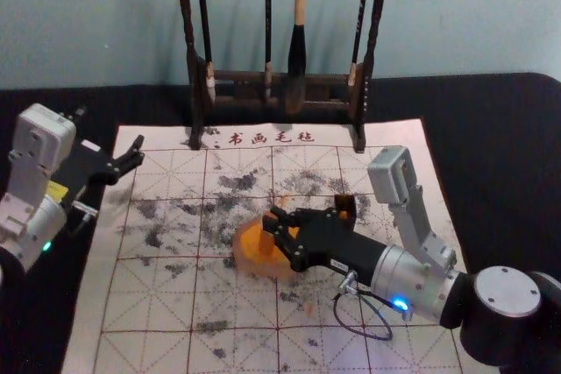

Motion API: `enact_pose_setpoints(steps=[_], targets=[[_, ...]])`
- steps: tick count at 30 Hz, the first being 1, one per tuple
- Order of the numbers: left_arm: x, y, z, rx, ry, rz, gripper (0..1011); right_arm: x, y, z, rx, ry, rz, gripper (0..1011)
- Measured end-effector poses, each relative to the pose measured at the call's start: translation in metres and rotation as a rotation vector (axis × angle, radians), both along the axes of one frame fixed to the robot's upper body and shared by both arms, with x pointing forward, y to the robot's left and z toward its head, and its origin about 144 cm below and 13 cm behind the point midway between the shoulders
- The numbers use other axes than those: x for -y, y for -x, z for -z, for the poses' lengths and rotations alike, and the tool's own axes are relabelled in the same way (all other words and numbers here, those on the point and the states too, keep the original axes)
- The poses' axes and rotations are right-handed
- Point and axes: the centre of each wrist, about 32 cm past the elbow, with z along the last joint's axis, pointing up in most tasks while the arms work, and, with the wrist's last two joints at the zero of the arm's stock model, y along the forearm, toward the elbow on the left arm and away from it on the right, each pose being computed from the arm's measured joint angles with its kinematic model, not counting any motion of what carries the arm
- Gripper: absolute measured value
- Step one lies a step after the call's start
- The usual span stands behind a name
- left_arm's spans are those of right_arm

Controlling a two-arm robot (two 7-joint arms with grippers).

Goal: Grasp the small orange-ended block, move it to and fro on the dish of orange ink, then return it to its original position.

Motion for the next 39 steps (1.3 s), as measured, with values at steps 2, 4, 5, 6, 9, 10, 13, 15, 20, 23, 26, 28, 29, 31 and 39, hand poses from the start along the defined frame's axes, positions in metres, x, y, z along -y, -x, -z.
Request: enact_pose_setpoints(steps=[2,4,5,6,9,10,13,15,20,23,26,28,29,31,39], targets=[[0.0,0.0,0.0,0.0,0.0,0.0,1001,-0.003,-0.002,0.0,0.002,-0.001,-0.001,126],[0.0,0.0,0.0,0.0,0.0,0.0,1001,-0.005,-0.003,0.0,0.003,-0.002,0.002,126],[0.0,0.0,0.0,0.0,0.0,0.0,1001,-0.006,-0.005,0.0,0.005,-0.002,0.004,126],[0.0,0.0,0.0,0.0,0.0,0.0,1001,-0.007,-0.005,0.001,0.005,-0.003,0.006,126],[0.0,0.0,0.0,0.0,0.0,0.0,1002,-0.009,-0.009,0.0,0.013,-0.004,0.015,126],[0.0,0.0,0.0,0.0,0.0,0.0,1001,-0.01,-0.011,0.001,0.014,-0.004,0.019,126],[0.0,0.0,0.0,0.0,0.0,0.0,1001,-0.01,-0.014,0.001,0.019,-0.002,0.03,126],[0.0,0.0,0.0,0.0,0.0,0.0,1001,-0.01,-0.015,0.001,0.021,-0.001,0.035,126],[0.0,0.0,0.0,0.0,0.0,0.0,1001,-0.008,-0.018,0.001,0.025,0.003,0.049,126],[0.0,0.0,0.0,0.0,0.0,0.0,1001,-0.006,-0.019,0.001,0.027,0.004,0.056,126],[0.0,0.0,0.0,0.0,0.0,0.0,1001,-0.003,-0.018,0.001,0.027,0.006,0.064,126],[0.0,0.0,0.0,0.0,0.0,0.0,1001,-0.002,-0.018,0.0,0.027,0.007,0.067,126],[0.0,0.0,0.0,0.0,0.0,0.0,1001,0.0,-0.018,0.0,0.027,0.007,0.07,126],[0.0,0.0,0.0,0.0,0.0,0.0,1001,0.001,-0.017,0.0,0.026,0.007,0.072,126],[0.0,0.0,0.0,0.0,0.0,0.0,1001,0.01,-0.014,-0.003,0.023,0.009,0.079,126]])
